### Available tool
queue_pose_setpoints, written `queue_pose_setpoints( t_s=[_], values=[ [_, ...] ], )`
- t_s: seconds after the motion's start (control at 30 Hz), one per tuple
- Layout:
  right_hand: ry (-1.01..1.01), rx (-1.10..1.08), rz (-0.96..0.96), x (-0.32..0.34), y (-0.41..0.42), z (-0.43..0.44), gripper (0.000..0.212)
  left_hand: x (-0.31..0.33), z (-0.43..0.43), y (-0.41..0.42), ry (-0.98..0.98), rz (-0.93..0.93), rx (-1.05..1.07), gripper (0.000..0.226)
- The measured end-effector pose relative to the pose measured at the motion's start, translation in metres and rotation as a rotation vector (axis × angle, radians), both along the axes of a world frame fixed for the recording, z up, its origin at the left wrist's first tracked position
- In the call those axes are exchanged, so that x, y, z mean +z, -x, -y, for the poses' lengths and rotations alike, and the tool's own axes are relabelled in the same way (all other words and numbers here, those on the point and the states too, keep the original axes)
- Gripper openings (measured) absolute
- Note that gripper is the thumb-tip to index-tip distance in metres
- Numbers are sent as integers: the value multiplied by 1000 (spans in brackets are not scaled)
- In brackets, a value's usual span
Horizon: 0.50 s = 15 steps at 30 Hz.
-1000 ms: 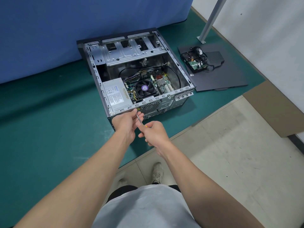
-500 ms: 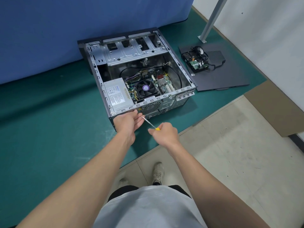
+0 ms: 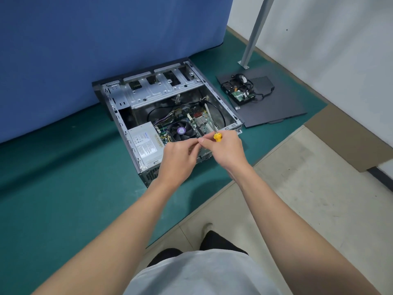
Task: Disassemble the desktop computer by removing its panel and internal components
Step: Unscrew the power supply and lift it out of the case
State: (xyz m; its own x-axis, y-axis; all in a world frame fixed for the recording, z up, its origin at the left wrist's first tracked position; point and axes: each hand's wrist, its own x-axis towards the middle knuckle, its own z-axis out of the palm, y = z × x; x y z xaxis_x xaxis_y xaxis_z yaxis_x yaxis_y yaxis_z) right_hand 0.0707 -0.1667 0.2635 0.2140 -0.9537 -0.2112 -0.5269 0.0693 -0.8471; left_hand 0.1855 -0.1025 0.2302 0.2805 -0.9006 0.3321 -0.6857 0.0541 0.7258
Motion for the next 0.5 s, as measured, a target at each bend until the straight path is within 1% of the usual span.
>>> queue_pose_setpoints(
  t_s=[0.1, 0.17, 0.23, 0.3, 0.37, 0.43, 0.5],
  values=[
    [-40, -24, 38, 1, 3, 12, 12, 3, 14, -1, 7, 57, -51, 12],
    [-47, -25, 39, 3, 5, 26, 12, 4, 27, -1, -13, 29, -79, 14],
    [0, -56, 46, 7, 9, 50, 11, 2, 46, -6, -60, -9, -56, 20],
    [71, -100, 26, 14, 15, 86, 12, -5, 66, -18, -126, 76, 71, 28],
    [131, -120, -46, 15, 20, 131, 18, -17, 86, -36, -239, 192, 253, 37],
    [155, -100, -126, 5, 20, 178, 24, -28, 102, -56, -384, 266, 416, 45],
    [158, -60, -223, -15, 16, 222, 24, -37, 112, -73, -474, 301, 539, 49]
  ],
)
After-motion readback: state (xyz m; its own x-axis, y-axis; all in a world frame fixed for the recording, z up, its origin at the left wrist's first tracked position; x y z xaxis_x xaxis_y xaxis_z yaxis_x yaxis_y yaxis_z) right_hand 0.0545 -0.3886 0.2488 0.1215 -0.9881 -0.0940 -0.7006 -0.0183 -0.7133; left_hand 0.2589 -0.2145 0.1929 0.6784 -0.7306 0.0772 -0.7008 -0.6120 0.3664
